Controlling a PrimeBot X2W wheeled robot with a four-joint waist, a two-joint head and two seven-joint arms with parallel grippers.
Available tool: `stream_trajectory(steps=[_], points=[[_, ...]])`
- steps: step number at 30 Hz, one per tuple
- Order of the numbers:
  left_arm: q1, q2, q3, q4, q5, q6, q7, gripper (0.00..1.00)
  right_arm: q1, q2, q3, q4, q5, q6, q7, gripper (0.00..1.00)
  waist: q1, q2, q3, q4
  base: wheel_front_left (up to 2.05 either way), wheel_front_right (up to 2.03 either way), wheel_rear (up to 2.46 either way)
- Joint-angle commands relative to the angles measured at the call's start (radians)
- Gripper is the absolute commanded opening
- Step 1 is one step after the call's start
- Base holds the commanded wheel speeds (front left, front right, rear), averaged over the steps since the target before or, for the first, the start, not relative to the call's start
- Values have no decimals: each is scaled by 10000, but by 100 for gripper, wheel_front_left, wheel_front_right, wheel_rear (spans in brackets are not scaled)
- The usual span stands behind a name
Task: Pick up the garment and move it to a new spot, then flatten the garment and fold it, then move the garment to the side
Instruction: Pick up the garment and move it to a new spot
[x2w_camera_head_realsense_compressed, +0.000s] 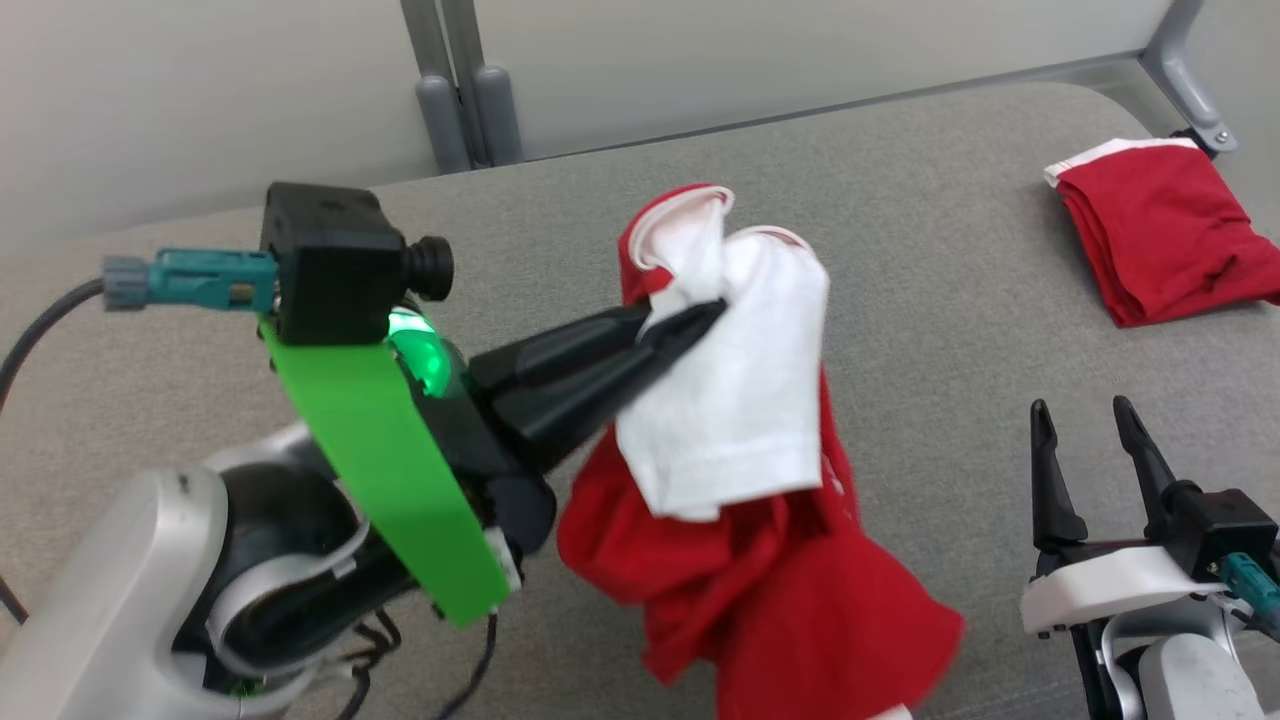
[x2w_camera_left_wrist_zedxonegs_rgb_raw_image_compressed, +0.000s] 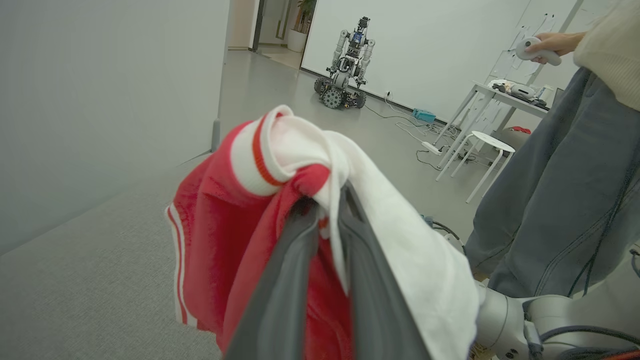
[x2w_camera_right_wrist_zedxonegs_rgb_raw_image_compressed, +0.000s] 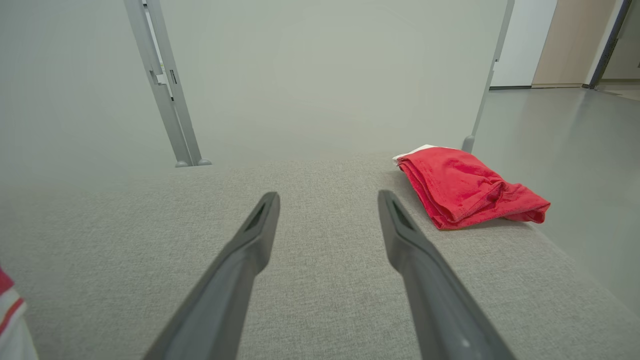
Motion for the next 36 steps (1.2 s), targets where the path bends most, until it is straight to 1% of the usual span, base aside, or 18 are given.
stream_trajectory(steps=[1, 3, 6, 9, 11, 12, 14, 15, 16, 17, 20, 23, 25, 28, 29, 32, 34, 36], points=[[-238, 56, 32, 519, 422, -141, -217, 0, -199, -10, -48, -57, 81, -15, -25, 100, 1, 0, 705, -664, 0, 0, 0], [-455, 106, -113, 1509, 867, -439, -441, 0, -333, -8, -92, -86, 118, -15, -27, 100, 1, 0, 961, -877, 0, 0, 0], [-777, 662, -349, 3452, 1762, -671, -690, 0, -486, 1, -14, -89, 213, -15, -27, 100, 1, 0, 1299, -1201, 0, 0, 0], [-1170, 1150, -667, 5376, 2713, -757, -1082, 0, -562, -11, 33, -69, 268, -15, -27, 100, 1, 0, 1511, -1441, 0, 0, 0], [-1408, 1354, -788, 6629, 3234, -776, -1688, 0, -584, -8, 59, -40, 297, -15, -27, 100, 1, 0, 1609, -1568, 0, 0, 0], [-1543, 1402, -832, 7243, 3491, -783, -2171, 0, -587, -6, 86, -26, 283, -15, -27, 100, 1, 0, 1639, -1625, 0, 0, 0], [-1721, 1353, -949, 8205, 3854, -792, -3000, 0, -604, -8, 82, -11, 281, -15, -25, 100, 1, 0, 1662, -1668, 0, 0, 0], [-1774, 1276, -980, 8590, 3896, -792, -3382, 6, -598, -8, 72, -7, 272, -15, -27, 100, 1, 0, 1654, -1671, 0, 0, 0], [-1830, 1160, -961, 9057, 3929, -788, -3813, 41, -574, -8, 46, 3, 249, -15, -27, 100, 1, 0, 1636, -1656, 0, 0, 0], [-1856, 1044, -984, 9384, 3932, -788, -4110, 100, -541, -8, 30, 19, 205, -15, -27, 100, 1, 0, 1611, -1631, 0, 0, 0], [-1848, 788, -1152, 10273, 3934, -789, -4934, 100, -437, -6, -13, 49, 104, -15, -27, 100, 1, 0, 1436, -1456, 0, 0, 0], [-1614, 600, -1236, 10862, 4140, -786, -5858, 100, -321, -11, -66, 45, -14, -15, -27, 100, 1, 0, 1158, -1224, 0, 0, 0], [-1353, 429, -1126, 11032, 4251, -624, -6655, 100, -210, -12, -130, 16, -98, -15, -27, 100, 1, 0, 917, -1034, 0, 0, 0], [-794, 194, -877, 10892, 4406, -145, -7933, 100, 47, -12, -304, -67, -266, -15, -27, 100, 1, 0, 495, -692, 0, 0, 0], [-481, 99, -685, 10740, 4423, 124, -8213, 100, 153, -15, -382, -96, -334, -15, -27, 100, 1, 0, 338, -561, 0, 0, 0], [504, -161, -327, 10003, 4543, 601, -8484, 100, 392, -11, -562, -257, -481, -15, -27, 100, 1, 0, -56, -192, 0, 0, 0], [1255, -286, 155, 9221, 4870, 1015, -8524, 100, 592, -14, -669, -359, -580, -15, -27, 100, 1, 0, -304, 65, 0, 0, 0], [2298, -544, 628, 8389, 5215, 1383, -8521, 100, 741, -12, -731, -465, -684, -15, -27, 100, 1, 0, -551, 298, 0, 0, 0]])
